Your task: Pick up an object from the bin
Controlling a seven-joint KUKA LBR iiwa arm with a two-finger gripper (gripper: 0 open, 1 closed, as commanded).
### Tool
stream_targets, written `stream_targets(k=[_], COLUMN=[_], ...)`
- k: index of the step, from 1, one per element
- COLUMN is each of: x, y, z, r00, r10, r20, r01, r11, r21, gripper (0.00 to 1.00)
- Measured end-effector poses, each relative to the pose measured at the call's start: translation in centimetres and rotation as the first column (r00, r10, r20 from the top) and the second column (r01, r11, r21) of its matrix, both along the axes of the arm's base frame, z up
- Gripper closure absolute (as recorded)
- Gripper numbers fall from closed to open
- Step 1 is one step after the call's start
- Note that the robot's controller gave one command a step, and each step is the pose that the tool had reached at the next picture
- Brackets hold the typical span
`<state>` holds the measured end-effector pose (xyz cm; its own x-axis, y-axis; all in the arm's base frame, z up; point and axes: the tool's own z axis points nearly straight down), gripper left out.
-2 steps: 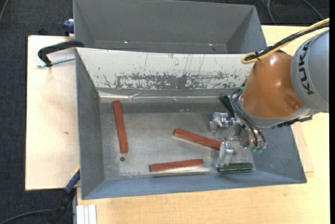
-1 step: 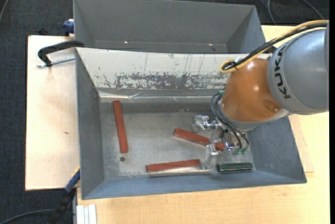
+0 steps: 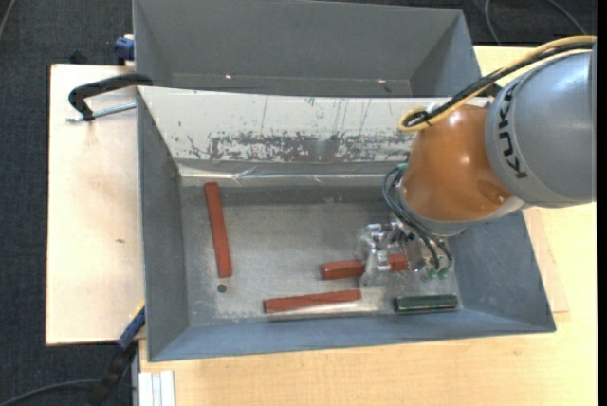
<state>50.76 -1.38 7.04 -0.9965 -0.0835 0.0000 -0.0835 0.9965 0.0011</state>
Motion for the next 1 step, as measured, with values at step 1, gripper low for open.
stream_targets(k=[1], x=[-1.02], y=[1.18], z=[18.81], r00=[0.999], r10=[0.048], r20=[0.014], r01=[-0.048], r11=[0.999], r21=[-0.001], gripper=[1.00])
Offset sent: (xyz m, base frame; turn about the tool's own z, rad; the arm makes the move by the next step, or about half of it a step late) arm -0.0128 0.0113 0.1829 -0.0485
